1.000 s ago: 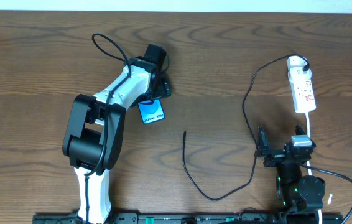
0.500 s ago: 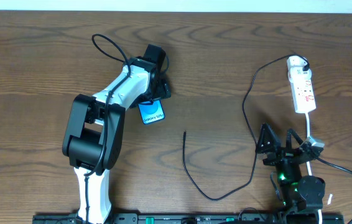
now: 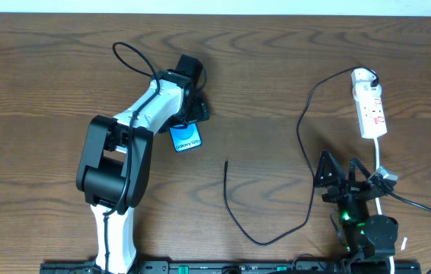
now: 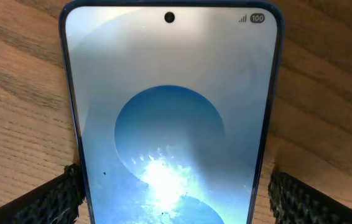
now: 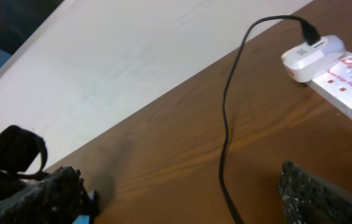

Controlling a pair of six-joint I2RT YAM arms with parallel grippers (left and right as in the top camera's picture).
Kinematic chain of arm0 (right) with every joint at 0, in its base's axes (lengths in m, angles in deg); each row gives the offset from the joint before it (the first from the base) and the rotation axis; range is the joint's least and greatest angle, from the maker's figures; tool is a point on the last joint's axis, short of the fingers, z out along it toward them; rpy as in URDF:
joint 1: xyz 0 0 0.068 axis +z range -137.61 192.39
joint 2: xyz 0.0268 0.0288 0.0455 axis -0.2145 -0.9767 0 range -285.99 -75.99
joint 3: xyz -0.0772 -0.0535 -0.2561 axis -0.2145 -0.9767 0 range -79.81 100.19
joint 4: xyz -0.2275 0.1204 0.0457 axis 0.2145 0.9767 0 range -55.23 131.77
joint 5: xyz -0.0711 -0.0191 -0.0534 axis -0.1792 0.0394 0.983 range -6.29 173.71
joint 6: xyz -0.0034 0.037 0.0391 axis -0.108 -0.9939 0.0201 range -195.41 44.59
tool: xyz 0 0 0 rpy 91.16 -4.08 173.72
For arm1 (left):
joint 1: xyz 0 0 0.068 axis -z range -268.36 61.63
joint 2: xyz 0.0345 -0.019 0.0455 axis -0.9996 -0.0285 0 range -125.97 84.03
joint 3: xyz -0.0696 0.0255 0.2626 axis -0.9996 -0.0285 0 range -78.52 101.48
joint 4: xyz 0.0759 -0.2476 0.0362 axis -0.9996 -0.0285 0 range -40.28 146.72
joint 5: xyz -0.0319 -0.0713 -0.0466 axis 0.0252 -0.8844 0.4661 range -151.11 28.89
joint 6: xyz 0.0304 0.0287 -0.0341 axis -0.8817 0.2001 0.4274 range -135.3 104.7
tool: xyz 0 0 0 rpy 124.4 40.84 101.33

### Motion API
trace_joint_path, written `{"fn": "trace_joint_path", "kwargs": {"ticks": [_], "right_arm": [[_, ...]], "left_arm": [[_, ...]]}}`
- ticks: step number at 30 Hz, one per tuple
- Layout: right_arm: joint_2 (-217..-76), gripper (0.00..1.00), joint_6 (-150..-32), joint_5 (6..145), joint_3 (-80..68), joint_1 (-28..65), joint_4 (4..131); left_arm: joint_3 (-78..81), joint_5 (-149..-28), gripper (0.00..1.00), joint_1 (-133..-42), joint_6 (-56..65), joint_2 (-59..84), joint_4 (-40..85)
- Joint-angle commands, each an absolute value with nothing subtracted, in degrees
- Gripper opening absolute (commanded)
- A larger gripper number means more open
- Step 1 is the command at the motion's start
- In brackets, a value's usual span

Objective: Plug charger to phone and switch on socket
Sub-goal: 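Move the right gripper toward the phone held by the left gripper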

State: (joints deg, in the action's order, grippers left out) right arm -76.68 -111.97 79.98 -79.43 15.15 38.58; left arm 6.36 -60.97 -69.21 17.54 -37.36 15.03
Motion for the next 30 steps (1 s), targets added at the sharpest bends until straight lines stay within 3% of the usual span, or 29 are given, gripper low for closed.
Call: {"fn": "trace_joint_path", "kwargs": {"ticks": [1,7,11,19,30], "right_arm": [[-77.2,0.99,-104.8,71.8,-79.5,15.5,38.2],[-84.6,0.99,-97.2,63.0,-75.9,15.5,35.6],[-95.9,0.99,-90.4,61.0,-68.2,15.5,36.1],[-112.4,0.99,-88.1,58.9,-59.3,15.5,35.9],[-118.1,0.99,-85.3,56.8,-57.2,16.2,38.4]], "left_arm": [[5.2,-62.2,0.95,-69.5,18.0,-40.2,14.0],[5.2,-63.6,0.93,-69.5,18.0,-40.2,14.0],[5.2,-63.6,0.83,-69.5,18.1,-40.2,14.0],[5.2,-63.7,0.76,-69.5,18.5,-40.2,14.0],[5.2,-65.2,0.65,-69.5,18.7,-40.2,14.0]]}}
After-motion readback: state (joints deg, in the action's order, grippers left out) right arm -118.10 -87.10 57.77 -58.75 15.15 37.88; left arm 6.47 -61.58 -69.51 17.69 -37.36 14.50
